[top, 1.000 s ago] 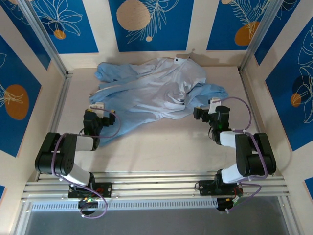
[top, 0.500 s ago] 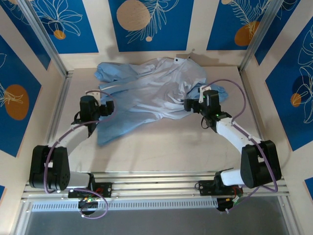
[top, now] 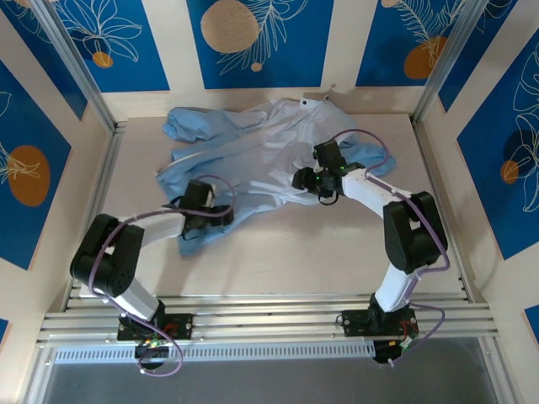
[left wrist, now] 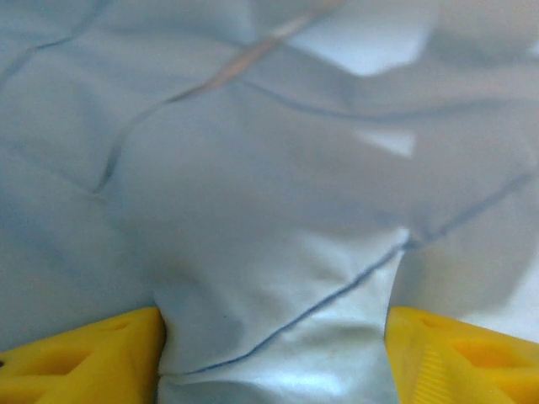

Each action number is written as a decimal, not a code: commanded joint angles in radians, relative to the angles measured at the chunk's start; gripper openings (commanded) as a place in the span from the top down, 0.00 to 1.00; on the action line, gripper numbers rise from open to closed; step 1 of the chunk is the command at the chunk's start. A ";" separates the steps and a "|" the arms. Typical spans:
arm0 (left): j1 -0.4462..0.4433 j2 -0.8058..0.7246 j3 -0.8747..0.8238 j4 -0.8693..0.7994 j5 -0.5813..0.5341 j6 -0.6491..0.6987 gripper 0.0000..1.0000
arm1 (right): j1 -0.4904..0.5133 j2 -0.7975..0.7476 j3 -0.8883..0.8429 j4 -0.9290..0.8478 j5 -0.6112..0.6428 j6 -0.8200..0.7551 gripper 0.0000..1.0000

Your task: Zip up the jacket

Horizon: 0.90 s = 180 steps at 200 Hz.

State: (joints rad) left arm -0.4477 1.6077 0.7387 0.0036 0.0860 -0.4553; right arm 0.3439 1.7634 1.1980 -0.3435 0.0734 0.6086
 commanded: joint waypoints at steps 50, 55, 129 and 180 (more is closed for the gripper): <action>-0.400 0.163 0.260 -0.083 -0.034 -0.111 0.36 | -0.081 -0.011 0.089 -0.182 -0.084 -0.033 0.46; -0.407 0.160 0.284 -0.109 -0.046 -0.095 0.36 | -0.084 -0.016 0.087 -0.190 -0.083 -0.038 0.46; -0.113 0.158 0.564 -0.365 0.047 0.097 0.32 | -0.013 -0.053 -0.022 -0.180 -0.090 0.017 0.49; 0.093 0.407 0.852 -0.417 0.159 0.132 0.36 | 0.035 0.044 -0.010 -0.179 -0.084 0.052 0.49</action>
State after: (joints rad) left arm -0.3962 1.9003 1.4971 -0.3336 0.1619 -0.3622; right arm 0.3710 1.7592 1.1835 -0.5102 0.0097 0.6270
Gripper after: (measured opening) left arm 0.654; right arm 0.511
